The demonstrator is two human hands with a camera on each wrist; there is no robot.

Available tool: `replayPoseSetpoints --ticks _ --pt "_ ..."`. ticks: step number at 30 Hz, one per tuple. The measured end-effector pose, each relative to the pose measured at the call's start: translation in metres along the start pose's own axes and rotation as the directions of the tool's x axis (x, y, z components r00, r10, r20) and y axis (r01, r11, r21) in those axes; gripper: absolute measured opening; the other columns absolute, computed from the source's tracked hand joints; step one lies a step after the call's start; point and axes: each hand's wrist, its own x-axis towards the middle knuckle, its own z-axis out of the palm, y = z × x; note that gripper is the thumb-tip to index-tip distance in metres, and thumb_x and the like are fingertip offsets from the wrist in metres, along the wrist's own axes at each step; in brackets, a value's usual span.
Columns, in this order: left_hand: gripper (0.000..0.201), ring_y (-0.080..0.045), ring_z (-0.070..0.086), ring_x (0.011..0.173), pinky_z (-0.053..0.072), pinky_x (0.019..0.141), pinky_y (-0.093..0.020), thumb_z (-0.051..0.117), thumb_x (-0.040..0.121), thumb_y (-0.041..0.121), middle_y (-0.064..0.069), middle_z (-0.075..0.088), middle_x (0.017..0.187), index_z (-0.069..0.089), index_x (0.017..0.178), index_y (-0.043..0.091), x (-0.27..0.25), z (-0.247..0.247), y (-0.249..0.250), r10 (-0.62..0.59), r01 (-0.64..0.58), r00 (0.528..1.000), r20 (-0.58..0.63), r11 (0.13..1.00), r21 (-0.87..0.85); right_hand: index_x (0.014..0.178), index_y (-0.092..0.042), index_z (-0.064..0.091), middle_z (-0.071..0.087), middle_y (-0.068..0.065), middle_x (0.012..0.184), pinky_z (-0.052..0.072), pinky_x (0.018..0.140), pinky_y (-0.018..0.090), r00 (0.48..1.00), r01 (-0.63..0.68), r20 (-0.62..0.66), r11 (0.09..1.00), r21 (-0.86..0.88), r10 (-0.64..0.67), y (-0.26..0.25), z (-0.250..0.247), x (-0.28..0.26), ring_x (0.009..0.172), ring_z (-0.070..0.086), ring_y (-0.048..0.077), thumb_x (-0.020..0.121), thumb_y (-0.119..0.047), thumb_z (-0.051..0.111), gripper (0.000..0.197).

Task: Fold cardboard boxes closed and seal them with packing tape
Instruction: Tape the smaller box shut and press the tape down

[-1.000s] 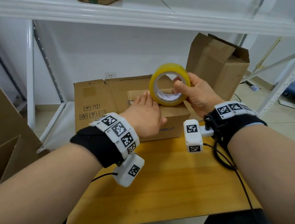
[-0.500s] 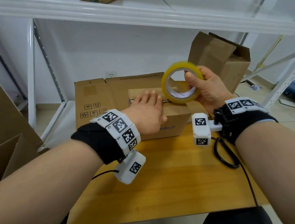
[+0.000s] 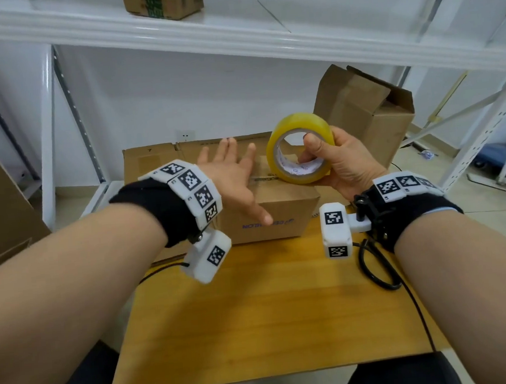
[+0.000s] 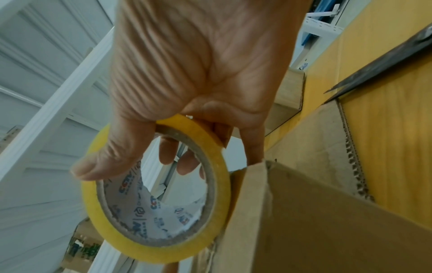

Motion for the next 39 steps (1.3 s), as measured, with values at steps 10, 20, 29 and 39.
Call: replayPoseSetpoints --ticks 10,20,29,39 --pt "0.139 -0.031 0.027 0.138 0.017 0.117 -0.053 0.08 0.048 0.071 -0.006 0.025 0.149 -0.001 0.154 0.032 0.006 -0.032 -0.049 0.072 -0.062 0.994 -0.081 0.991 0.121 0.104 -0.017 0.059 0.065 0.008 0.085 0.059 0.076 0.056 0.989 -0.021 0.145 1.0 -0.002 0.021 -0.019 0.027 0.002 0.082 0.068 0.025 0.071 -0.035 0.079 0.043" --pt "0.089 -0.022 -0.016 0.15 -0.005 0.12 -0.042 0.045 0.092 0.009 -0.009 -0.021 0.162 -0.019 0.154 0.011 0.007 0.0 -0.043 0.044 -0.057 0.997 0.067 0.979 0.195 0.101 -0.021 0.064 0.074 -0.005 0.079 0.058 0.082 0.044 0.947 -0.089 0.289 0.977 -0.193 0.143 -0.027 0.055 0.002 0.08 0.071 0.015 0.085 -0.023 0.071 0.017" --pt "0.093 -0.024 -0.018 0.149 -0.004 0.122 -0.046 0.043 0.087 0.001 -0.008 -0.025 0.161 -0.018 0.154 0.022 0.006 0.006 -0.05 0.108 -0.121 0.99 0.096 0.981 0.152 0.12 -0.004 0.068 0.076 0.012 0.099 0.06 0.082 0.051 0.983 -0.088 0.141 0.976 -0.198 0.117 -0.029 0.058 0.006 0.096 0.073 0.029 0.079 -0.06 0.065 0.07" --pt "0.099 -0.018 -0.02 0.149 -0.008 0.119 -0.041 0.046 0.087 0.0 -0.006 -0.028 0.16 -0.024 0.152 0.028 0.005 0.009 -0.053 0.111 -0.119 0.991 0.069 0.985 0.124 0.069 -0.016 0.067 0.062 0.0 0.056 0.05 0.068 0.036 0.993 0.006 -0.113 0.984 -0.177 -0.026 -0.027 0.04 0.02 0.053 0.058 0.015 0.08 -0.052 0.077 0.039"
